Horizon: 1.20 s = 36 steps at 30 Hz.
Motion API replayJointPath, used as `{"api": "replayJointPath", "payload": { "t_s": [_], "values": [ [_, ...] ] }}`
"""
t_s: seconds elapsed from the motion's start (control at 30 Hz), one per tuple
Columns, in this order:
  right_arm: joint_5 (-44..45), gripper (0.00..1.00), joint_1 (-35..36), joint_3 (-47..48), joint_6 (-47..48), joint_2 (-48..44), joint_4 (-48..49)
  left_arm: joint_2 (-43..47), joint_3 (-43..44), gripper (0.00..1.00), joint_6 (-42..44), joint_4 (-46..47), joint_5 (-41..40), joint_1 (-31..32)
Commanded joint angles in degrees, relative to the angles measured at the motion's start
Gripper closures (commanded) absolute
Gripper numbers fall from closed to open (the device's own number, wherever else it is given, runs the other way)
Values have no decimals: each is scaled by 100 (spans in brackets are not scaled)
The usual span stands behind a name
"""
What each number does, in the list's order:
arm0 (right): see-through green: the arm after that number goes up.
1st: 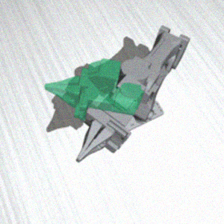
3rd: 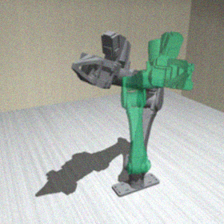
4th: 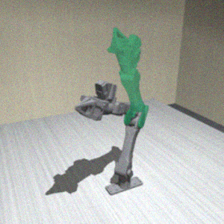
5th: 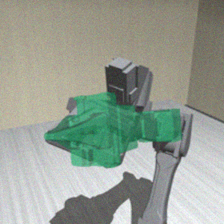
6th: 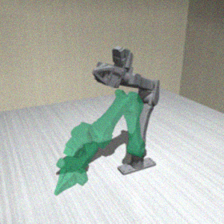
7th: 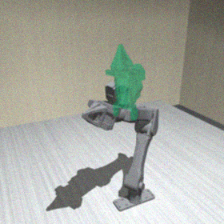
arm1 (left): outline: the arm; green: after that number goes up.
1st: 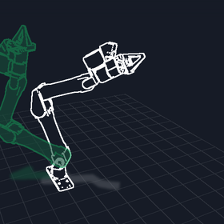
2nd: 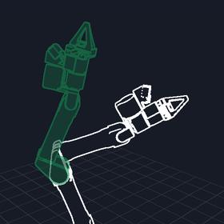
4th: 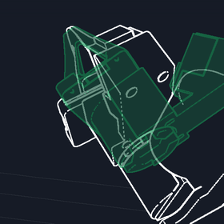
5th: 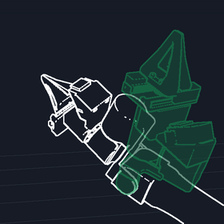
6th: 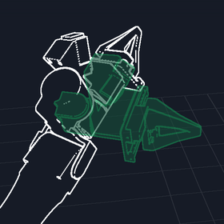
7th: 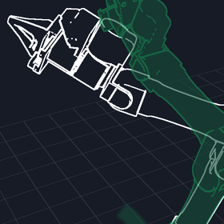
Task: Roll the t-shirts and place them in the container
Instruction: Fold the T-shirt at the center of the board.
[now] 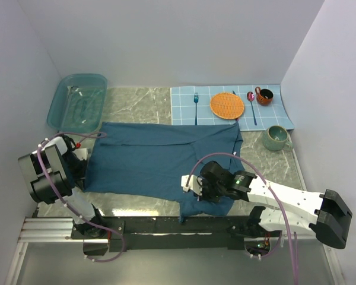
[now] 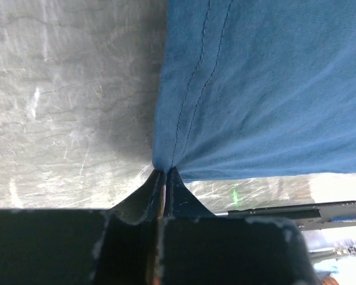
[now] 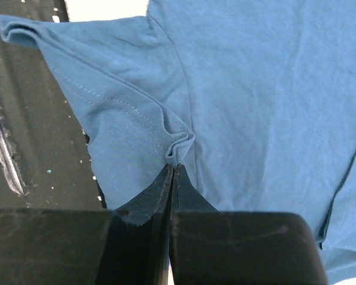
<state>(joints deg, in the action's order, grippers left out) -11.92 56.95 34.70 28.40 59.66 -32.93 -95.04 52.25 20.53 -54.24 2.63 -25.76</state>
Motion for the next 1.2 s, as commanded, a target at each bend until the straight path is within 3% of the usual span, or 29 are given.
{"api": "replayJointPath", "payload": {
  "t_s": [0.0,0.23,0.53,0.83,1.17],
  "values": [
    [374,100,-122,98,-124,-235,155,-321,22,99,82,-323,457,62],
    [981,100,-508,283,-107,-1297,-467,-234,995,99,214,-1088,852,203],
    [1288,100,-1739,1091,156,-1844,-1006,-471,2332,99,232,-1836,1046,291],
    [1491,100,-3030,1548,605,-1528,-83,-1077,3501,99,153,-2187,1125,334],
    [1263,100,-3514,1935,1281,-667,700,-1903,4899,99,-190,-2100,1248,1019]
  ]
}}
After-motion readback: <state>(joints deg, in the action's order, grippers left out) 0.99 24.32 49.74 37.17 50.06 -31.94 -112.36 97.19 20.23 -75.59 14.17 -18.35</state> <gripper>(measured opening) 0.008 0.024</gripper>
